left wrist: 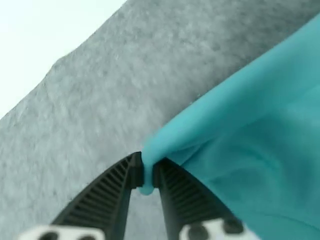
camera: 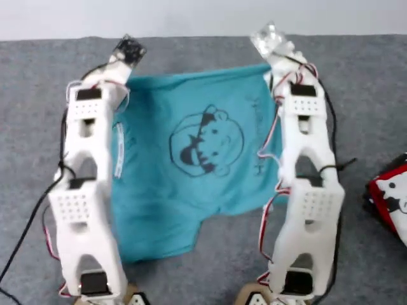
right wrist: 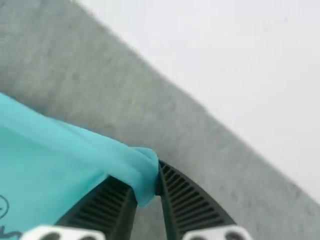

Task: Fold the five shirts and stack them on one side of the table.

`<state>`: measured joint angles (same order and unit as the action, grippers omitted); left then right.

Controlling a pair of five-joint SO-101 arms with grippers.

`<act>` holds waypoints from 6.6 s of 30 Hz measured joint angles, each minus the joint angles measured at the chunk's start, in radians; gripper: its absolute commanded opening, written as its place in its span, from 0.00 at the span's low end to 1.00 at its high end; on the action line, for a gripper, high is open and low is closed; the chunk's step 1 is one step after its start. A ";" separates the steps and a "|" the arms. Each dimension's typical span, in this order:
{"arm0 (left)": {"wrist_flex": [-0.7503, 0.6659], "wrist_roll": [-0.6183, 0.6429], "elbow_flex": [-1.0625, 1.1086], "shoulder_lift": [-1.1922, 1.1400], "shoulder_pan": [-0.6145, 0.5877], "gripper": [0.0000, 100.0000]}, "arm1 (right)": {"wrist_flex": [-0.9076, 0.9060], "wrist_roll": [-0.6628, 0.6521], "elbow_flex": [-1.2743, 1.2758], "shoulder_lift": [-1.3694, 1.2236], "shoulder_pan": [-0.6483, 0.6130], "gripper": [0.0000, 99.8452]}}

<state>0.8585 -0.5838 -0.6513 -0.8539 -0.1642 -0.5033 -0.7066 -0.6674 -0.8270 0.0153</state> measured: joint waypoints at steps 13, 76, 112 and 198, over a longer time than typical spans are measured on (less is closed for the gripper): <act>0.624 -0.066 -0.933 -0.428 0.040 0.00 | -0.339 -0.008 -0.342 -0.161 0.003 0.01; 0.867 -0.181 1.033 1.056 0.365 0.00 | -1.240 -0.235 0.008 0.230 0.155 0.01; 0.658 -0.163 0.457 0.473 0.164 0.12 | -1.129 -0.169 0.012 0.124 0.089 0.01; 0.617 -0.219 0.410 0.247 0.189 0.00 | -1.099 -0.110 0.017 0.061 0.040 0.01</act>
<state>1.4753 -0.8032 -0.2417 -0.6068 0.0245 -1.6019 -0.8170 -0.6506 -0.7656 0.0552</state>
